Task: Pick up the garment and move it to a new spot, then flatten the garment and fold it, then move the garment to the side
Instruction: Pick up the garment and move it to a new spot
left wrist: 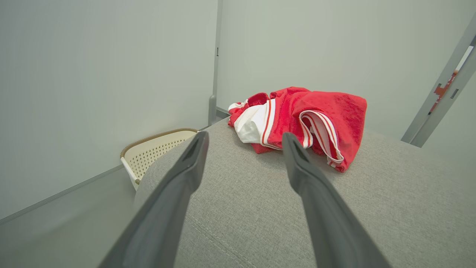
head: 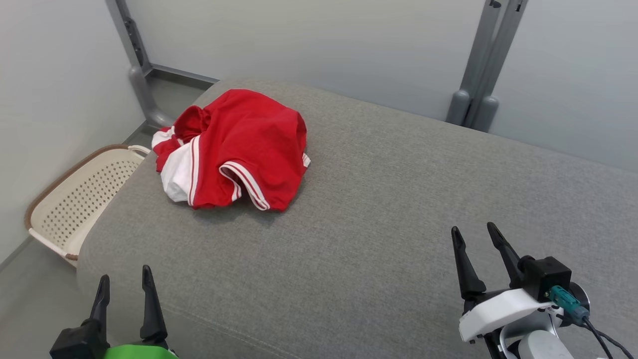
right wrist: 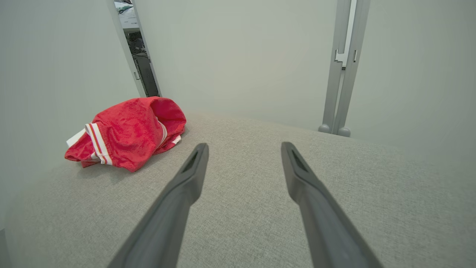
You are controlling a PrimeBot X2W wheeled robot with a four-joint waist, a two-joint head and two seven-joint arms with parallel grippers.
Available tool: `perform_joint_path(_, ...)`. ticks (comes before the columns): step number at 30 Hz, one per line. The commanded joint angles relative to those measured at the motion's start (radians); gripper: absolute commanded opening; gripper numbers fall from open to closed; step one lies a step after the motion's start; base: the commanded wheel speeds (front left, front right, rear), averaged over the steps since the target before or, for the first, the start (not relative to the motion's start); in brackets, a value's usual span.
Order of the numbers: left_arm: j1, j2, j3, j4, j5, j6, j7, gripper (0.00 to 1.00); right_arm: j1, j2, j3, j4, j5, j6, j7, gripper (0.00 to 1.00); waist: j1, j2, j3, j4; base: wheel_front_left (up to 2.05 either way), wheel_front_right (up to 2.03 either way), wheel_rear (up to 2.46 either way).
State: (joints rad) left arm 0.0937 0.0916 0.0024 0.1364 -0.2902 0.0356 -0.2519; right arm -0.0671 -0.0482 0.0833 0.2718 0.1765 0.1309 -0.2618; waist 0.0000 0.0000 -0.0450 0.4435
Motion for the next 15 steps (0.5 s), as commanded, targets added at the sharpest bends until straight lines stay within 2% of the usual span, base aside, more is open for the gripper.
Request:
perform_joint_path(1,0.018,0.010,0.005,-0.006,-0.004,0.001,0.001,1.00,-0.004,-0.004,0.004,0.002,0.004,0.000,-0.004,1.00,0.0000,0.0000,-0.005,0.052,0.00,0.00,0.00)
perform_joint_path(11,0.028,0.003,0.006,-0.029,-0.021,0.016,0.003,1.00,-0.022,-0.004,0.017,0.010,-0.005,0.000,-0.004,1.00,0.0000,0.0000,0.007,0.060,0.00,0.00,0.00)
perform_joint_path(15,-0.015,0.004,-0.001,-0.016,-0.031,0.006,0.012,1.00,-0.018,-0.004,0.007,0.008,-0.014,0.000,-0.005,1.00,0.0000,0.0000,0.011,0.059,0.00,0.00,0.00)
